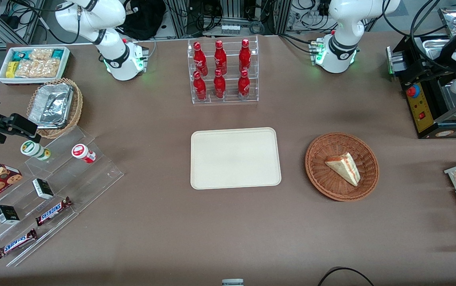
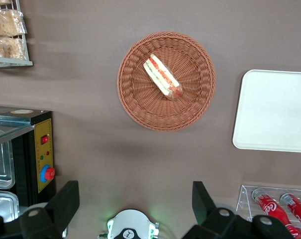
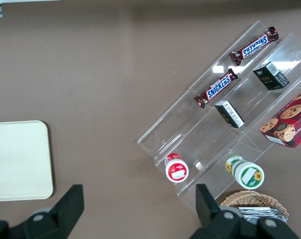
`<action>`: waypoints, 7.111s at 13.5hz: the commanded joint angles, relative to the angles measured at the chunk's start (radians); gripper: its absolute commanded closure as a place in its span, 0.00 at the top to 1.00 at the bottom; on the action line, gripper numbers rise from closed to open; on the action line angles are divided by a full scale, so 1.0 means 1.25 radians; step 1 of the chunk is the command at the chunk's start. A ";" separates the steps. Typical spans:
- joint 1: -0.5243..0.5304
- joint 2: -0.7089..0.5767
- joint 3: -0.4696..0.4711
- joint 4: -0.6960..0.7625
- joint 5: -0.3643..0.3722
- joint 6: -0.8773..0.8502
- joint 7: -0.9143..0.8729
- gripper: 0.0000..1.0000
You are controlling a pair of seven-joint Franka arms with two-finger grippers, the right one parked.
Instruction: Place sandwich from basket to tray
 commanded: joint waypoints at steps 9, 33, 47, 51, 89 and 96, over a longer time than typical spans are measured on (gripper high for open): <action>0.001 0.059 0.010 -0.195 0.022 0.213 -0.022 1.00; 0.001 0.321 -0.052 -0.553 0.024 0.987 -0.566 0.83; -0.180 0.250 -0.057 -0.197 0.034 0.436 -0.586 0.09; -0.366 0.335 -0.057 -0.127 0.034 0.457 -0.589 0.09; -0.409 0.172 -0.050 -0.067 0.117 0.316 -0.601 1.00; -0.233 0.031 -0.048 -0.072 0.114 0.116 -0.343 1.00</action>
